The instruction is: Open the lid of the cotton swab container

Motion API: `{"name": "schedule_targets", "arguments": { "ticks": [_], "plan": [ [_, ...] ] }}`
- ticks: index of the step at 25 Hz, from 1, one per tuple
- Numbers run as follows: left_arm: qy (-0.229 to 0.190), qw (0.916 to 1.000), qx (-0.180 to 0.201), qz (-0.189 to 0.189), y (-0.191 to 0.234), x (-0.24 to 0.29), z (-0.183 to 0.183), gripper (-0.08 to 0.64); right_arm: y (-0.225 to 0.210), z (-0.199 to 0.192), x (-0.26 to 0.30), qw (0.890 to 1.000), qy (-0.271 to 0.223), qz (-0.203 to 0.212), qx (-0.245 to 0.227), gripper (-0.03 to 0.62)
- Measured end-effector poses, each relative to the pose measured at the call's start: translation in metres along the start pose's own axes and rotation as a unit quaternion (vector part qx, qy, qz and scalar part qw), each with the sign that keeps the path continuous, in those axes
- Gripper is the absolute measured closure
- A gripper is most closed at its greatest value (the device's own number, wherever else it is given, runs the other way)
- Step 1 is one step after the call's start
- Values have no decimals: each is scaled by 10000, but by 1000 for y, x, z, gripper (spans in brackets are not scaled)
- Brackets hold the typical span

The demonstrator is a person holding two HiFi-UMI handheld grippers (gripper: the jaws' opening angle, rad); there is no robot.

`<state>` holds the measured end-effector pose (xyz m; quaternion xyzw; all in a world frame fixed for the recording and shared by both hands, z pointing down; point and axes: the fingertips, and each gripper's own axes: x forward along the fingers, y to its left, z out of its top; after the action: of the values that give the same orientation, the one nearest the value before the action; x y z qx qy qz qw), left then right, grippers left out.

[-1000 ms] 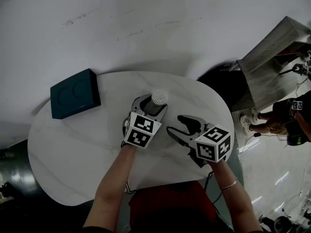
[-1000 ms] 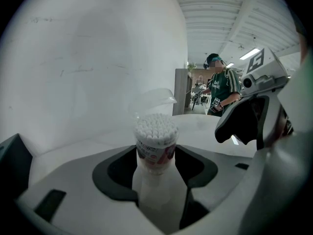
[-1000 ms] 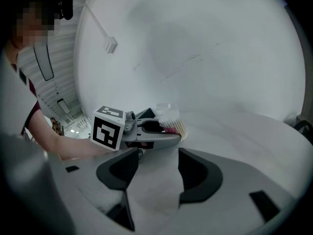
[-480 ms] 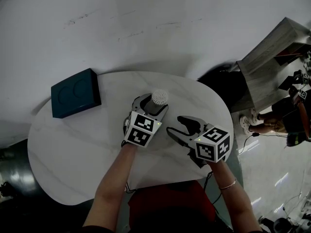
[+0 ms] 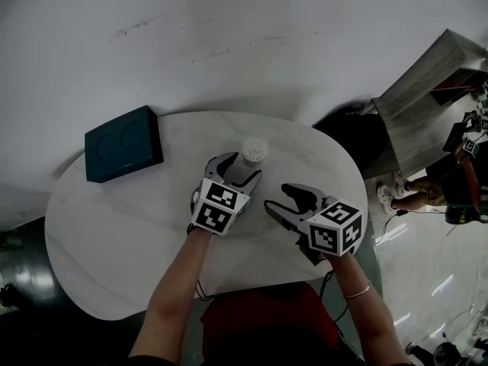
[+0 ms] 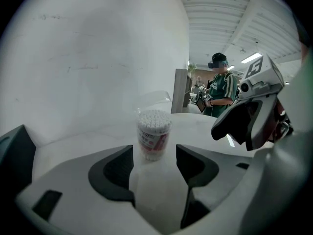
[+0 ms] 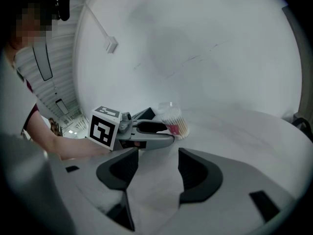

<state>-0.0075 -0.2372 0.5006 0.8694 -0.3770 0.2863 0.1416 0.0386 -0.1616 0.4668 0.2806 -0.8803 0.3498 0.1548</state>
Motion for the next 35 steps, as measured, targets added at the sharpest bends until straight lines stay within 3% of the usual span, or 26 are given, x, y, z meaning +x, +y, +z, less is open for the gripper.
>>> {"name": "schedule_targets", "arguments": {
  "ticks": [12, 24, 35],
  "plan": [
    [-29, 10000, -82, -20, -18, -26, -13, 304, 21, -4, -1, 9999, -134, 19, -16, 324],
    [-244, 9993, -270, 95, -22, -60, -17, 368, 35, -4, -9, 9986, -502, -194, -4, 333],
    [-432, 9978, -476, 178, -23, -94, -26, 450, 49, -11, -16, 9958, -739, -532, -104, 435]
  ]
}}
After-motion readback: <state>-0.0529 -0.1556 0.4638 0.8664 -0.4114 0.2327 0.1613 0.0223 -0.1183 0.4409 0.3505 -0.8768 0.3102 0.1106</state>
